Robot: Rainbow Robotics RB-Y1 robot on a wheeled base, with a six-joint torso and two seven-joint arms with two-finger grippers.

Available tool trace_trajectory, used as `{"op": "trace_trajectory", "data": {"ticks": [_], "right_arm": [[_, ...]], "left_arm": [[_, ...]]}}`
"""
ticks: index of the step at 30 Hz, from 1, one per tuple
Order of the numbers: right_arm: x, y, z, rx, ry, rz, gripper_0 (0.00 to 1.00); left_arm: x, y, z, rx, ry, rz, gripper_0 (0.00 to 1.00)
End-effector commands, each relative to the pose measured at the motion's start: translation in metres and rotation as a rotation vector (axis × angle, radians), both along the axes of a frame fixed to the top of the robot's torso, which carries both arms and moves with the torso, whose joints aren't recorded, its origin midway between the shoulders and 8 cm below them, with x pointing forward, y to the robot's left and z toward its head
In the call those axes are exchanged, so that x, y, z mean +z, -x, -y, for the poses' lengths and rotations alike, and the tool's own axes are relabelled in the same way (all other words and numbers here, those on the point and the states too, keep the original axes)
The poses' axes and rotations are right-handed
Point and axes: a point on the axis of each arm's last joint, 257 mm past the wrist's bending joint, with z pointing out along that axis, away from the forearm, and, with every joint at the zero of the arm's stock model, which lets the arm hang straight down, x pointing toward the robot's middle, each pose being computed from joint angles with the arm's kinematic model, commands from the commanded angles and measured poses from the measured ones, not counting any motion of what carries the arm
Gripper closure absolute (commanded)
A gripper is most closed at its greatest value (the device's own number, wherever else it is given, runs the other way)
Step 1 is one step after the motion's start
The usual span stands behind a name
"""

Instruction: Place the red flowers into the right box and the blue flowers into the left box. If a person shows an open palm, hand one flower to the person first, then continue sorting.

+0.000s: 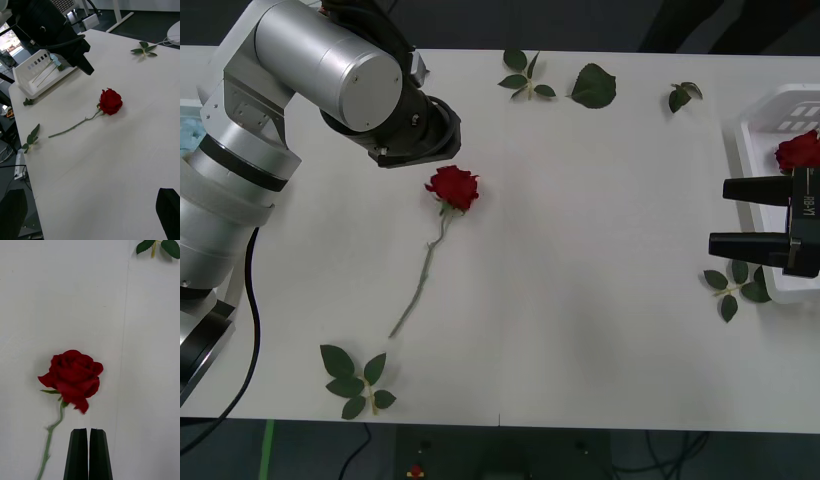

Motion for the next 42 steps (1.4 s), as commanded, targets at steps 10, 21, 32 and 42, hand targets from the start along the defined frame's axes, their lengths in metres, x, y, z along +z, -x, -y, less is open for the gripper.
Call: {"op": "trace_trajectory", "data": {"ticks": [10,21,32,42], "right_arm": [[0.006,0.004,-0.009,0.016,-0.018,0.037,0.00],[0.007,0.004,-0.009,0.015,-0.019,0.039,0.00],[0.006,0.005,-0.009,0.017,-0.019,0.038,0.00],[0.006,0.005,-0.009,0.018,-0.018,0.037,0.00]], "left_arm": [[0.032,0.000,-0.001,0.000,-0.030,0.031,1.00],[0.029,0.018,-0.015,0.010,-0.085,-0.024,0.00],[0.005,0.027,-0.029,0.007,-0.178,-0.039,0.00],[-0.045,0.045,-0.040,-0.013,-0.275,-0.095,0.00]]}}
